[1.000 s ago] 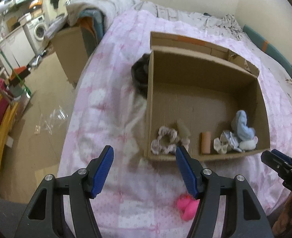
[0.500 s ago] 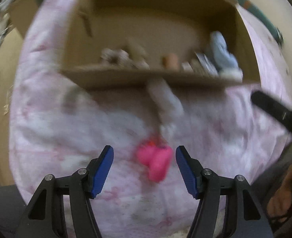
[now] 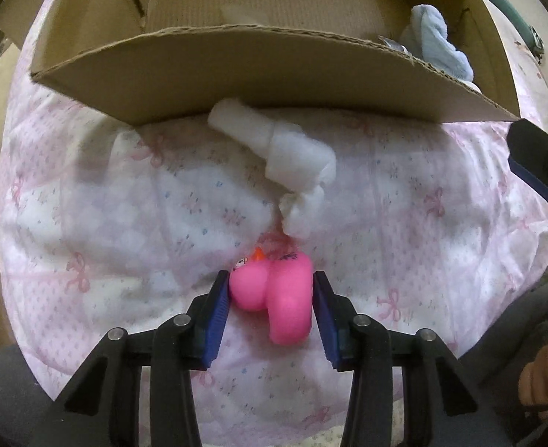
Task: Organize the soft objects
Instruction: 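Lift the pink duck with the left gripper while the right gripper grasps the white sock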
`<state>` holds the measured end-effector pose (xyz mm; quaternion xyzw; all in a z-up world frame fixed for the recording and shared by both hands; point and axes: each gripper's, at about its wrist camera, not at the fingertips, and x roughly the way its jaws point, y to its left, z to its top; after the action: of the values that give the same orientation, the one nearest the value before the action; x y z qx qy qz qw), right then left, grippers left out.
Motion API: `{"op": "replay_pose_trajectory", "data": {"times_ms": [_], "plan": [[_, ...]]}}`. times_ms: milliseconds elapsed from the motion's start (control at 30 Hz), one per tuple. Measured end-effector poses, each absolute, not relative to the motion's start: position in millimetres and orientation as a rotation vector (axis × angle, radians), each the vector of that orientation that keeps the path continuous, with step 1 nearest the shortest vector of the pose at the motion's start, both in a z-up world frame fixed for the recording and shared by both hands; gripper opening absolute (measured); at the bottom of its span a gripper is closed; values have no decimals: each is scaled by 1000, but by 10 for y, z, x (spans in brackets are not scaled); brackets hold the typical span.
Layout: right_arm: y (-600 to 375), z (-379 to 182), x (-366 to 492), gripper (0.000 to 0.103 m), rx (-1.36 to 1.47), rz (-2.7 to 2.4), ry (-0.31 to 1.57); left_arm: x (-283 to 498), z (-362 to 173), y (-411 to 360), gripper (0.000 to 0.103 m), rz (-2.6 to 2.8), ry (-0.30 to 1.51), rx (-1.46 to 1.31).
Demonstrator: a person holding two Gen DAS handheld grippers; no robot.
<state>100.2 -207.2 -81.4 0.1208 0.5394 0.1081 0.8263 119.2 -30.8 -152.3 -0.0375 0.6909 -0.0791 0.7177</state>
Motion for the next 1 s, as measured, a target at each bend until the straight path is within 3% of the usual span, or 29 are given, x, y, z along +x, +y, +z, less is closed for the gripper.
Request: {"op": "replay_pose_trajectory", "data": {"times_ms": [133,367,600,1000], "plan": [[-2049,-829,1015,78,252,228,1153,1115,-1361,-155,39,-156,1519,-115],[-1966,-870,1011,78,254,265,1173,997,-768,282,39,-13,1341,-94],[-1578,-1060,979,78,242,348,1246,1048,-534,511,39,105,1239,-171],[-1087,-1372,1116,78,341,248,1249,1242,-656,737,39,212,1216,-271]]}}
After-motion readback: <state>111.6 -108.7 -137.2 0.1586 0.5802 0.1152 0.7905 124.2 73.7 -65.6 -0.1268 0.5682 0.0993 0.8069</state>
